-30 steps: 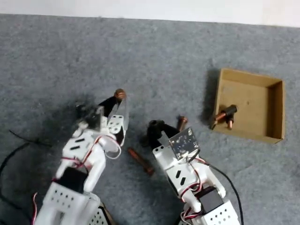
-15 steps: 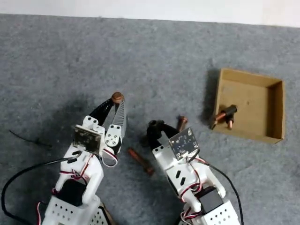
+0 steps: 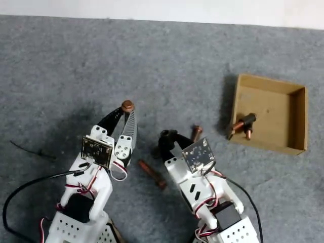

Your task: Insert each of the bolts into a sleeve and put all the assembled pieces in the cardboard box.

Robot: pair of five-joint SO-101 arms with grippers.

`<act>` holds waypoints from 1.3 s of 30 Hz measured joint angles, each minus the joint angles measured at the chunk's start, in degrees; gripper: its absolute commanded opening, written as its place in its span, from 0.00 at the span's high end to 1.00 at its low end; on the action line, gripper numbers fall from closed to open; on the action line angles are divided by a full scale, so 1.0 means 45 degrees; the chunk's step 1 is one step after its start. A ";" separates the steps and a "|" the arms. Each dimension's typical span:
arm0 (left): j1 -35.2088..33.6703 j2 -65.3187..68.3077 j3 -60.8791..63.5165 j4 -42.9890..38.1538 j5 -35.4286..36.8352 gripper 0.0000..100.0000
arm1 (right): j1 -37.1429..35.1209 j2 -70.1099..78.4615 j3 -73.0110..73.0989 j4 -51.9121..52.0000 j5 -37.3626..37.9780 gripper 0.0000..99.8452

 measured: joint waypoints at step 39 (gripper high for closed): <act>0.0195 0.0000 0.0000 0.0000 1.1917 0.99 | -0.0039 0.0000 0.0000 0.0000 0.2247 1.00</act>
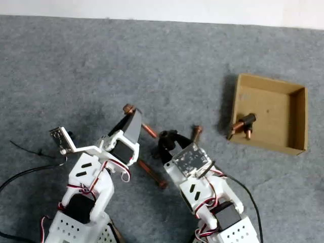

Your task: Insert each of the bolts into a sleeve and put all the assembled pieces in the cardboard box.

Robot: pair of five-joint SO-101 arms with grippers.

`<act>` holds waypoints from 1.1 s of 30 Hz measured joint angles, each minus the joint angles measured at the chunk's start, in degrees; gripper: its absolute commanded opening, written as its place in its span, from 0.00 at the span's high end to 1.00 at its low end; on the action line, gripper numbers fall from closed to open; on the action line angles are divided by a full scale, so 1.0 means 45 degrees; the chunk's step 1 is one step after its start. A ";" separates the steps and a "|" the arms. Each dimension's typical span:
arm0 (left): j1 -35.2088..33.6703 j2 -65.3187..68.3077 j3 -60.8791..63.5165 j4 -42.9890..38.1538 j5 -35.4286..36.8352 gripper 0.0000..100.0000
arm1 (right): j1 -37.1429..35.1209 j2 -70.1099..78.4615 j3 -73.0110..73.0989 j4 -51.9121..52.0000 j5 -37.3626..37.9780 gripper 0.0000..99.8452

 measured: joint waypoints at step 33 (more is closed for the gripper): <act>0.1328 0.0000 0.0586 -0.0059 -0.0020 0.99 | -0.0488 0.0020 0.0000 0.0000 0.1348 1.00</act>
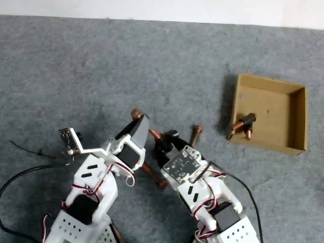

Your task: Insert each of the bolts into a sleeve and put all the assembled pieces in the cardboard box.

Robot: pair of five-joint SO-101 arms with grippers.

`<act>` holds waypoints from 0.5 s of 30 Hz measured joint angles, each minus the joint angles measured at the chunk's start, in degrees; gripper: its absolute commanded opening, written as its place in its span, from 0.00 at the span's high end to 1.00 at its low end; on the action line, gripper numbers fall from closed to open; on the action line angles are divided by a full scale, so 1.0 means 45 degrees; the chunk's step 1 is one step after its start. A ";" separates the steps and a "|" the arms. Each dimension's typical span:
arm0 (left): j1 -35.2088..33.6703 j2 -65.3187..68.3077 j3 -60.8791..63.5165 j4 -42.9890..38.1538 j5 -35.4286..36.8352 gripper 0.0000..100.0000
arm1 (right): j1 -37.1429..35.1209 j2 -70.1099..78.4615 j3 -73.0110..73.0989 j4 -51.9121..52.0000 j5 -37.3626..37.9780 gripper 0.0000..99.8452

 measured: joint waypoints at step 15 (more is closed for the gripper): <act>0.1641 0.0000 0.0020 0.1700 -0.1621 0.80 | 0.0137 0.0000 0.0000 0.0000 0.0020 1.00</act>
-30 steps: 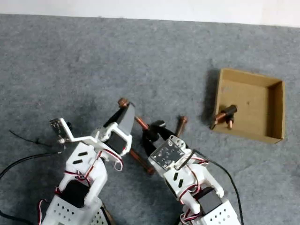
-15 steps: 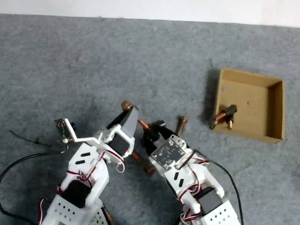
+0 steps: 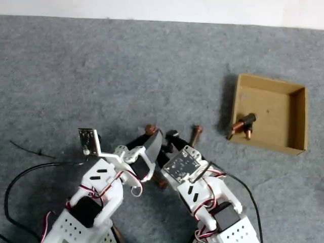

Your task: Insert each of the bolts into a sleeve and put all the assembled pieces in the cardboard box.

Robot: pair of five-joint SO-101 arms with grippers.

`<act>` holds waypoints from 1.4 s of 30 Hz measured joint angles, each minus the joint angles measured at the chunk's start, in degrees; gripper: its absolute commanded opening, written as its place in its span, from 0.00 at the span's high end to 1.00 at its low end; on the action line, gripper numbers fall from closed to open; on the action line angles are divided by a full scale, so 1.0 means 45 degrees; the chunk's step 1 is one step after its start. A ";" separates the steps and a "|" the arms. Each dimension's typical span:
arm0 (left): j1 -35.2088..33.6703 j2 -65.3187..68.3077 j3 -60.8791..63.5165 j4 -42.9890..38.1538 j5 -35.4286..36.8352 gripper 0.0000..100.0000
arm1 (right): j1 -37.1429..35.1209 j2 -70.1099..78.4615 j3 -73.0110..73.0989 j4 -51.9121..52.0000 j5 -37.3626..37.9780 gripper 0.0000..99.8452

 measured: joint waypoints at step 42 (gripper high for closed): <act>-0.3634 0.0000 0.0020 0.0000 0.1426 0.66 | 0.9377 0.0078 -0.0137 -0.3184 -0.4063 1.00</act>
